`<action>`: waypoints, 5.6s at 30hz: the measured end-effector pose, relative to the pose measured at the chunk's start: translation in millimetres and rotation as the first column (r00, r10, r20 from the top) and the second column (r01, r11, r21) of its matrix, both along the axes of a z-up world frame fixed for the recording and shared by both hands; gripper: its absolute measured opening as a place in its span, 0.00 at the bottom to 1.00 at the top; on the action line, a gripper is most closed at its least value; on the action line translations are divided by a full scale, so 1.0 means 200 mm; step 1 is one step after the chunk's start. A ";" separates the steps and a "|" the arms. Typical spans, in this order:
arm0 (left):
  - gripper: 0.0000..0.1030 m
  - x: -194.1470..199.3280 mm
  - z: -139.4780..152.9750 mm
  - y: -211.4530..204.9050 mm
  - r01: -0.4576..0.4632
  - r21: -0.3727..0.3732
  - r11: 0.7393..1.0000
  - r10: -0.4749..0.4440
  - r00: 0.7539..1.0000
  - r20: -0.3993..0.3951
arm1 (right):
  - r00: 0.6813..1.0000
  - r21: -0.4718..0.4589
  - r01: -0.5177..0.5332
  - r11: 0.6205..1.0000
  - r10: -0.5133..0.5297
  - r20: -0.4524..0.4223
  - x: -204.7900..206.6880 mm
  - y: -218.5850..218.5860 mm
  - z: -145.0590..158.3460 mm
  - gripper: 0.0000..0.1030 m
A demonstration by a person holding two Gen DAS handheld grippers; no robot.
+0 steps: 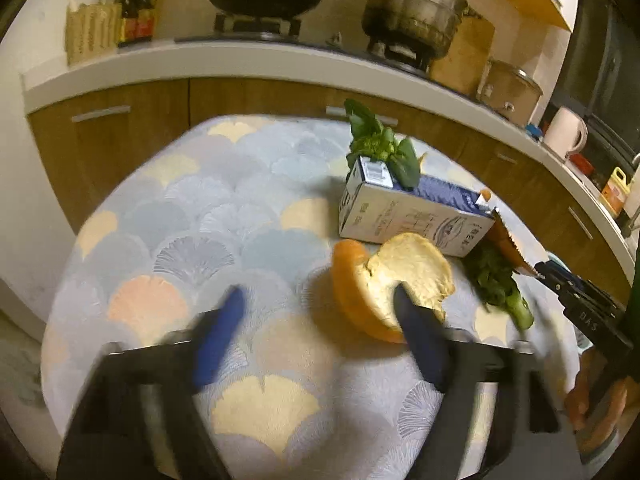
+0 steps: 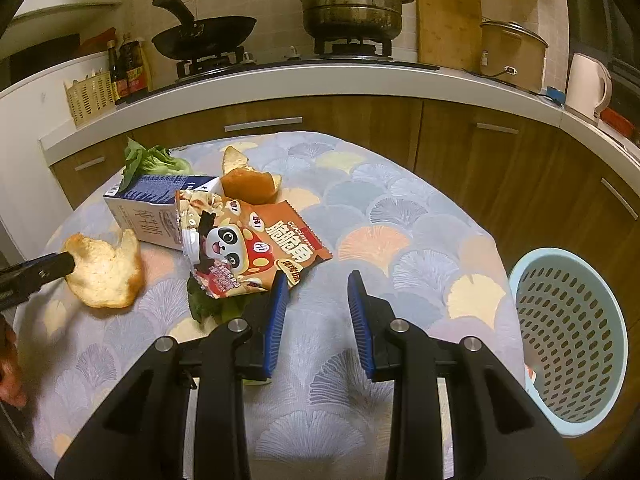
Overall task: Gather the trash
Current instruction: 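Grasp the orange peel with the left tool, then grasp the silver snack wrapper with the right tool while the left tool holds the peel, then carry the peel and wrapper over the blue basket and open both tools, then move both tools back over the table toward the milk carton and bok choy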
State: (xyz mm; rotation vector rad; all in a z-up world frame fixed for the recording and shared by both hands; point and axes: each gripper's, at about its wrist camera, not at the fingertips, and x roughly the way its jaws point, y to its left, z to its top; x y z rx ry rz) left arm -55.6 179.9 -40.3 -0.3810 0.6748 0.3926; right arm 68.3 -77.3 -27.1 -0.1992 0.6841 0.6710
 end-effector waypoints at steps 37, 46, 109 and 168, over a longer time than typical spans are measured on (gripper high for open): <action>0.06 0.05 -0.03 -0.09 0.079 -0.104 0.991 -0.061 0.984 0.165 | 0.990 -0.074 -0.122 0.990 0.126 0.056 -0.13 0.20 0.02 0.28; 0.06 0.07 -0.04 -0.07 0.103 -0.112 0.988 -0.083 0.982 0.170 | 0.994 -0.114 -0.104 0.988 0.108 0.033 -0.01 0.31 -0.01 0.25; 0.52 1.33 -0.11 -1.51 0.604 -0.083 0.793 -0.608 0.794 -0.031 | 0.858 0.093 0.494 0.865 -0.467 -0.213 0.54 -1.40 -0.13 0.06; 0.77 0.64 -0.01 -0.27 -0.052 0.143 0.988 0.062 0.996 -0.066 | 0.988 0.120 0.031 0.992 -0.012 -0.156 0.13 -0.14 -0.02 0.61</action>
